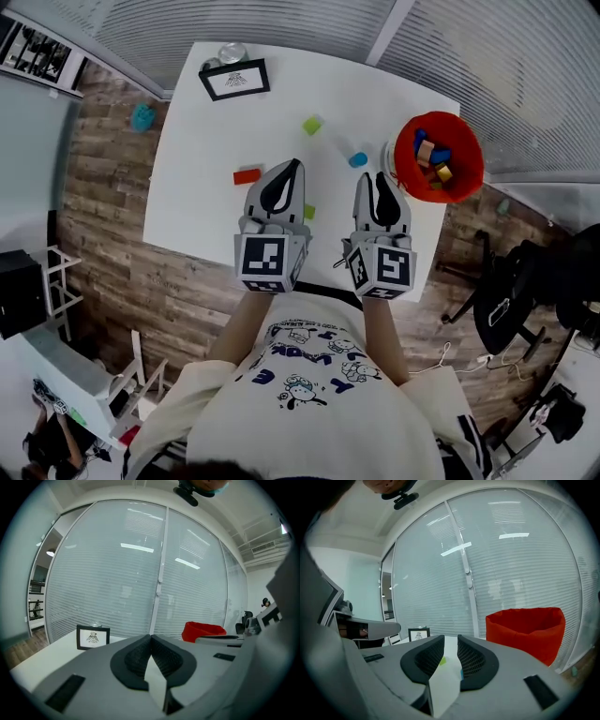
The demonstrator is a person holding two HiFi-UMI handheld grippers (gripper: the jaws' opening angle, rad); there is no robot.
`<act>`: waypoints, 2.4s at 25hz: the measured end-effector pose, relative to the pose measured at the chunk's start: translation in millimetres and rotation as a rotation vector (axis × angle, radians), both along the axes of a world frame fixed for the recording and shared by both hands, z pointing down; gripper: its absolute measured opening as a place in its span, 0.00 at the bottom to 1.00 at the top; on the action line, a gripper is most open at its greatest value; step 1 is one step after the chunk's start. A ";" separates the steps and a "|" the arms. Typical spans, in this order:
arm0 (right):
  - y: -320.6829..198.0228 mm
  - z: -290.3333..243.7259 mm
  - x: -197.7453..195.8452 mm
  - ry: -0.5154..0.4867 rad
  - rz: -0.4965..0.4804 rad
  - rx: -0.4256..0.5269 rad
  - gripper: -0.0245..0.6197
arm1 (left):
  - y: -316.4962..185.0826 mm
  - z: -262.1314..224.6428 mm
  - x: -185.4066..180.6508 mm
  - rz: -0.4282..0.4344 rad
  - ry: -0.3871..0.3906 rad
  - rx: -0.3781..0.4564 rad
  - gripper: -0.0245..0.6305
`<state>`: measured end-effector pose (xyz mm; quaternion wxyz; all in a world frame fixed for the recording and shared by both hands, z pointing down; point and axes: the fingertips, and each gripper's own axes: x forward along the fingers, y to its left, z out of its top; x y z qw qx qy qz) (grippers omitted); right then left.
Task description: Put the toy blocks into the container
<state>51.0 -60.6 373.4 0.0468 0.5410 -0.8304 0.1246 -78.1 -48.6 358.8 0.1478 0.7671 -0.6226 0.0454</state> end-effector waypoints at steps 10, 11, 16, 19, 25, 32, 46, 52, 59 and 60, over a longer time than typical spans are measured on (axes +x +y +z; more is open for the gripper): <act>-12.1 15.6 -3.0 0.024 0.022 -0.048 0.23 | -20.4 11.5 6.4 0.066 0.005 -0.032 0.09; -13.5 17.9 -2.8 0.027 0.023 -0.054 0.23 | -22.6 13.0 7.6 0.072 0.007 -0.035 0.09; -19.2 31.8 -1.1 0.045 0.028 -0.088 0.25 | -31.0 23.6 11.9 0.085 0.015 -0.061 0.09; -21.3 40.6 -1.0 0.046 0.035 -0.114 0.25 | -33.7 31.3 13.4 0.099 0.017 -0.084 0.09; -25.3 58.5 -1.0 0.058 0.040 -0.155 0.26 | -37.0 48.1 16.4 0.117 0.018 -0.127 0.09; -30.6 79.8 1.3 0.070 0.043 -0.199 0.26 | -42.5 62.4 19.2 0.126 0.024 -0.157 0.09; -34.8 114.2 -3.2 0.096 0.036 -0.284 0.30 | -46.7 86.9 18.3 0.123 0.037 -0.212 0.09; -37.7 125.5 -3.1 0.121 0.044 -0.310 0.30 | -45.3 91.2 17.6 0.117 0.042 -0.225 0.09; -42.2 135.7 0.2 0.129 0.052 -0.326 0.30 | -42.2 101.0 18.8 0.123 0.042 -0.252 0.09; -42.5 137.3 1.0 0.129 0.054 -0.329 0.30 | -42.3 102.4 18.8 0.124 0.043 -0.255 0.09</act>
